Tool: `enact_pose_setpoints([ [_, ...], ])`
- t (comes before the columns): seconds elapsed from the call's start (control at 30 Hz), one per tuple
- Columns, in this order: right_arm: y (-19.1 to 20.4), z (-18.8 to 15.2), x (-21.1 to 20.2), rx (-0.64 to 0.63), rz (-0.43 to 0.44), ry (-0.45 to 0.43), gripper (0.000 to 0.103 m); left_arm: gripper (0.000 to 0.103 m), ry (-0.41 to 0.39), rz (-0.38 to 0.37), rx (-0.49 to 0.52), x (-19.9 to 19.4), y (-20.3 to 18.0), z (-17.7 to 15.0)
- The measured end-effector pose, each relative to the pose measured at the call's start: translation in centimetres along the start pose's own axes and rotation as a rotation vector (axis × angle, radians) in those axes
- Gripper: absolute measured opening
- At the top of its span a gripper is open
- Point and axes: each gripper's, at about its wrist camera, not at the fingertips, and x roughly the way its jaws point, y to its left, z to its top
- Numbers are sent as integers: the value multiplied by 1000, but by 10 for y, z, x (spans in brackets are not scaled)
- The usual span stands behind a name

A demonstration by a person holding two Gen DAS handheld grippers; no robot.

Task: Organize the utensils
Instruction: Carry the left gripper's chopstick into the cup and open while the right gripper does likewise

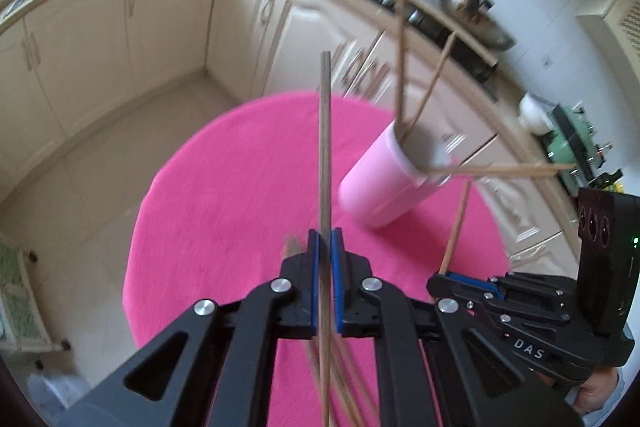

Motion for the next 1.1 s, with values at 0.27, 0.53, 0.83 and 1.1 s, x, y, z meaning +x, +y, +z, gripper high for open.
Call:
enact_pose_setpoints([
  [0.27, -4, 20, -33, 25, 37, -127, 5, 6, -125, -85, 84, -10, -36, 27],
  [0.53, -2, 53, -72, 10, 33, -238, 5, 6, -267, -116, 143, -9, -71, 65],
  [0.83, -19, 102, -127, 25, 8, -403, 5, 6, -424, -129, 206, -6, -101, 97],
  [1.1, -42, 127, -128, 45, -39, -459, 5, 6, -458, -132, 189, 25, -110, 110],
])
